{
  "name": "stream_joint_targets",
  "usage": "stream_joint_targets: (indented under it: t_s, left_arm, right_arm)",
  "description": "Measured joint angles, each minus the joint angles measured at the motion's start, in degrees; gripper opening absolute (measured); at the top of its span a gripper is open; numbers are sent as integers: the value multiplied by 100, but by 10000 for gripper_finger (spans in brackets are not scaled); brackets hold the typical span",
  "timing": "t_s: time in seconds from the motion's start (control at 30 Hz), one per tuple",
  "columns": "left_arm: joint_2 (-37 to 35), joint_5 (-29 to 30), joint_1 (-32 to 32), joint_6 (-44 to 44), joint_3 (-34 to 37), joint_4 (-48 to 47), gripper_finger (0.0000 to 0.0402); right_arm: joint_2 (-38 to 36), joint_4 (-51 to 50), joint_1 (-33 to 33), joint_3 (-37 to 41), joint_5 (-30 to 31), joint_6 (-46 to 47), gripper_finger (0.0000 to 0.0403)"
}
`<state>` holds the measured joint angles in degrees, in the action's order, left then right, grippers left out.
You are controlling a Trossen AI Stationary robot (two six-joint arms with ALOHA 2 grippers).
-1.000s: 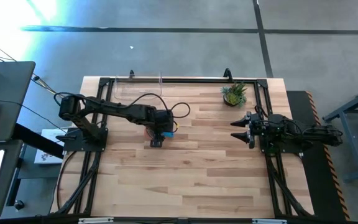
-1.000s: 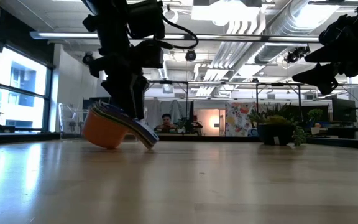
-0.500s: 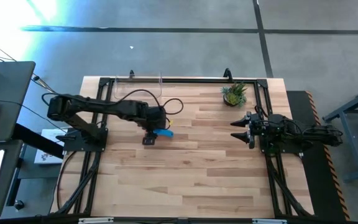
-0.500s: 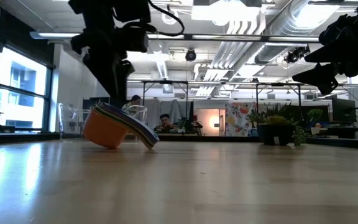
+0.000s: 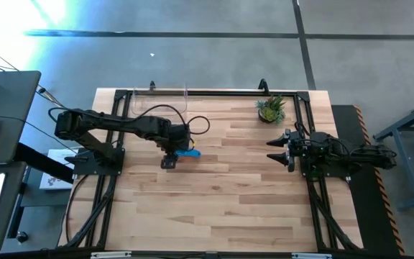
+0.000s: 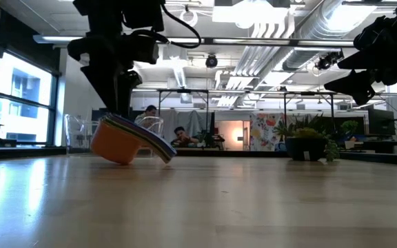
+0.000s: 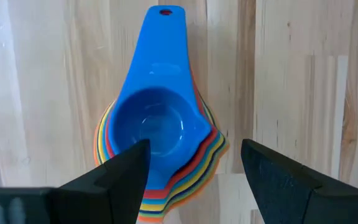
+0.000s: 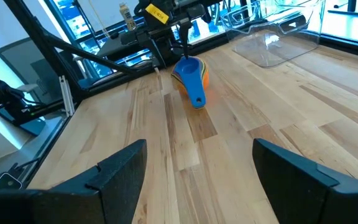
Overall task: Nest measuring cups in basket
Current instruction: Put the stacked colored measuring cups into the transparent bin
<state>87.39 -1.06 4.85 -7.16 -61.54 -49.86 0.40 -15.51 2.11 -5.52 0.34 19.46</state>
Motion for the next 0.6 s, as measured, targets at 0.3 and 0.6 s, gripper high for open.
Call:
stream_joint_targets:
  t_s: [0.3,0.6]
  left_arm:
    - [0,-234,-6,146,291,80,244]
    - [2,-374,1,250,454,208,244]
  right_arm:
    - [0,2,-2,0,0,0,284]
    - [0,0,-2,0,0,0,284]
